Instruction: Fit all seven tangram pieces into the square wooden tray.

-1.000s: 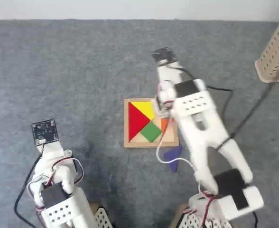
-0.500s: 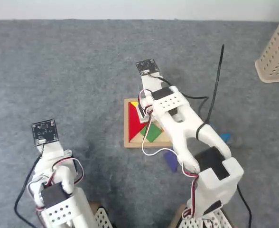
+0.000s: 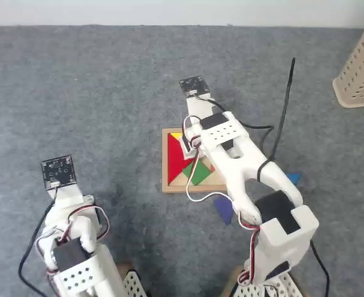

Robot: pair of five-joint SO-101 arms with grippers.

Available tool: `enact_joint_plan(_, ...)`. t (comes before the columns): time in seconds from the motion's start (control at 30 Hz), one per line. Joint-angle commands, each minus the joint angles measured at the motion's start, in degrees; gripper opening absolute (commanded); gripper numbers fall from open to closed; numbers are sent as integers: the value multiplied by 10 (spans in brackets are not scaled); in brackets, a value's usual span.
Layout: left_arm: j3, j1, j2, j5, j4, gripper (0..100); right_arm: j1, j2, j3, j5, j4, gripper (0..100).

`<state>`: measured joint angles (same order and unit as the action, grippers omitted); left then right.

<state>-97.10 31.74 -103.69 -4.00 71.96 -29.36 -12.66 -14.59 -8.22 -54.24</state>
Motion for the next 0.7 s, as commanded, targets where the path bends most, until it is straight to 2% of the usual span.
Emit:
enact_joint_plan(0.0,5,-2,-2,5,2,13,13,68,29,-4,-21,127)
enact_joint_plan(0.3,5,-2,-2,5,2,13,20,103,-28,-4,-34,124)
enact_joint_plan(0.67,5,-2,-2,5,2,13,65,105,-42,-4,-49,123)
